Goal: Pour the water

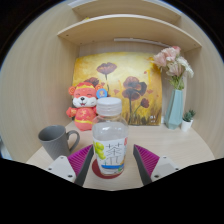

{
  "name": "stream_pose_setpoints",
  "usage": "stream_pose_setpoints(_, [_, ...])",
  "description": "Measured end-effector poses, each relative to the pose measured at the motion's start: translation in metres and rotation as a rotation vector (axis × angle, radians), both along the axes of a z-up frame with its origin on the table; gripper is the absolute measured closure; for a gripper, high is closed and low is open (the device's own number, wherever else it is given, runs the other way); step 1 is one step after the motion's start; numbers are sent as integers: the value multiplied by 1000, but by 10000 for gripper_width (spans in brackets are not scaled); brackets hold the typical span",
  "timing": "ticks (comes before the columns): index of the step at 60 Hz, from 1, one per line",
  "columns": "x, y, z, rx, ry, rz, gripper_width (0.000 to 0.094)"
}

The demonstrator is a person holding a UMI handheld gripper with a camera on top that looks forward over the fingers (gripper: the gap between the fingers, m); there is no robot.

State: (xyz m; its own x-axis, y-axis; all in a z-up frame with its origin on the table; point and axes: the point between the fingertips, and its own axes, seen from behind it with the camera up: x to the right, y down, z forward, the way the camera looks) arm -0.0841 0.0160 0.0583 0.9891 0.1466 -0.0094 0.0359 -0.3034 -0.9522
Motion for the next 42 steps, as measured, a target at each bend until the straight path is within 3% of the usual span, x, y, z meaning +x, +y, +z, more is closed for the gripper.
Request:
stream_pose_setpoints(10, [9, -49, -9, -62, 39, -2, 108])
stream_pose_setpoints(21, [33, -108, -6, -93, 28, -64, 104])
stream_pose_setpoints(42, [94, -172, 55, -15, -25, -195, 95])
